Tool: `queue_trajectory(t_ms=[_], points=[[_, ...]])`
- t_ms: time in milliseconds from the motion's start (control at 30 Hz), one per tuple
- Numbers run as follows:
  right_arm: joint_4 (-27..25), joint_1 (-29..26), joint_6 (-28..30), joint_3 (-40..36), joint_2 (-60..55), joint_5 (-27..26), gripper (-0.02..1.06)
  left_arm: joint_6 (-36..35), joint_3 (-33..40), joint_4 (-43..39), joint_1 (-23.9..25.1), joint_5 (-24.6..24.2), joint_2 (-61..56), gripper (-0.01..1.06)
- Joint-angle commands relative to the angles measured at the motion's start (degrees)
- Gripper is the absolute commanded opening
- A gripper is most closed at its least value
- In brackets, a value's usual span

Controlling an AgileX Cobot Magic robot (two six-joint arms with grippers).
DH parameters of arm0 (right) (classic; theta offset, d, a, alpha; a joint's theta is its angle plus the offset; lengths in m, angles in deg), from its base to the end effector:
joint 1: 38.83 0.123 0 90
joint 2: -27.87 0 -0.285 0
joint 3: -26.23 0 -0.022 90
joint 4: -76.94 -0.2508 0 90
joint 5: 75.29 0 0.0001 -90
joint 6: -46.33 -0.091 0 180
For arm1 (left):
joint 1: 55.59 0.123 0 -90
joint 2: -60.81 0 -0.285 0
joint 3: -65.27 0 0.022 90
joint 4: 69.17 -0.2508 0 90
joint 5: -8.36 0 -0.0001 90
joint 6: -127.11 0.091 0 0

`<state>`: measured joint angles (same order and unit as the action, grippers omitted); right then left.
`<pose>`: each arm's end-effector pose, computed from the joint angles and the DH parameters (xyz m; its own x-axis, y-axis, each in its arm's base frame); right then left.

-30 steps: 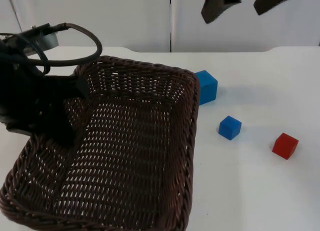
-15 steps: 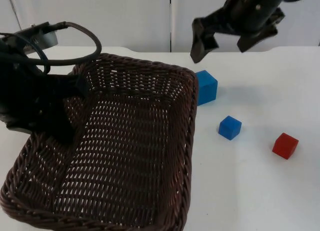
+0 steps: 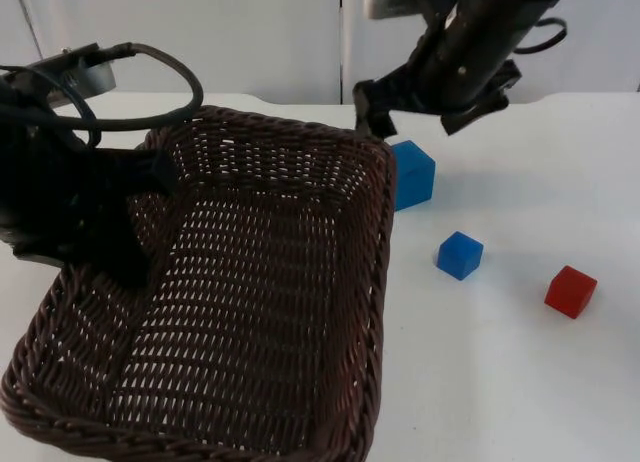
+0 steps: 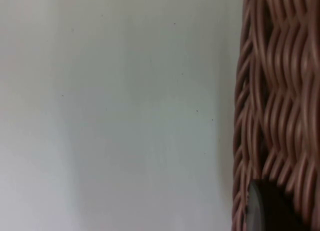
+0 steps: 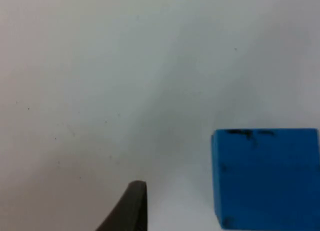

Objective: Pick up the basket with the left hand and place the largest block into the basket with the right hand.

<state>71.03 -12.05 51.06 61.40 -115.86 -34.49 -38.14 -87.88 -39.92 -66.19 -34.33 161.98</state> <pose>0.4623 0.2402 0.1546 -0.7648 -0.3909 -0.5122 -0.4836 0.8735 0.0556 0.2754 -0.0822 0.1818 -0.9815 0.0563 -0.1827 0.1185 0.9292 -0.3499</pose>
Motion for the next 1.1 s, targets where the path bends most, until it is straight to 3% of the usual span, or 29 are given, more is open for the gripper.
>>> queue_trajectory(t_ms=[0,367,1067], points=[[0.55,0.61,0.00,1.60,-1.74,-0.74,1.05,0.01,0.06,0.80,0.01,-0.08,-0.83,0.00],[4.60,0.50,-1.25,2.79,-5.33,-8.97,1.03,0.01,0.06,0.71,0.01,0.05,-0.83,0.00],[4.49,0.25,-1.95,2.79,-8.62,-11.31,1.02,0.01,0.06,-0.05,0.01,0.17,-0.83,0.00]])
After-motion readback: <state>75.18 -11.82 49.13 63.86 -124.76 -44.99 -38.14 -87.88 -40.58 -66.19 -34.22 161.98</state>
